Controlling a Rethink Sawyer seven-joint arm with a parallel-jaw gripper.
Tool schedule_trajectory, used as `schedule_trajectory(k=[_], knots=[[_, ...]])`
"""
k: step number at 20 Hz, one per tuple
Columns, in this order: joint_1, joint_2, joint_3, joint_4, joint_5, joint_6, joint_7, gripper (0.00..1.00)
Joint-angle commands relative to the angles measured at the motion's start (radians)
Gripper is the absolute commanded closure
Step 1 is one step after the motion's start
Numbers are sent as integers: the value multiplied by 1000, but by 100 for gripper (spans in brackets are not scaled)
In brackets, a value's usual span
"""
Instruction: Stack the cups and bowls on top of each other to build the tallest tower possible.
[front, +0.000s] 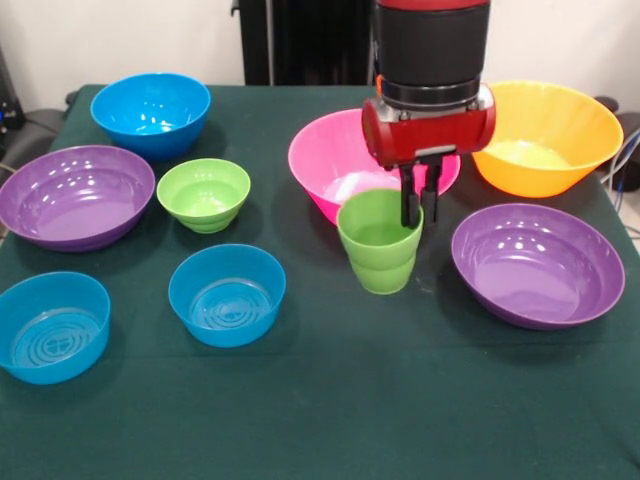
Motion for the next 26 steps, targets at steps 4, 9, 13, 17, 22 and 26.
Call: schedule_trajectory(k=[4,9,13,17,22,26], knots=[[-25,152,29,-167,-63,82,-85,100],[-9,164,31,-225,-68,95,-95,100],[10,226,35,-338,-76,132,-123,100],[13,249,36,-396,-80,178,-150,100],[14,234,35,-384,-82,176,-146,100],[49,236,7,-415,-99,173,-112,100]])
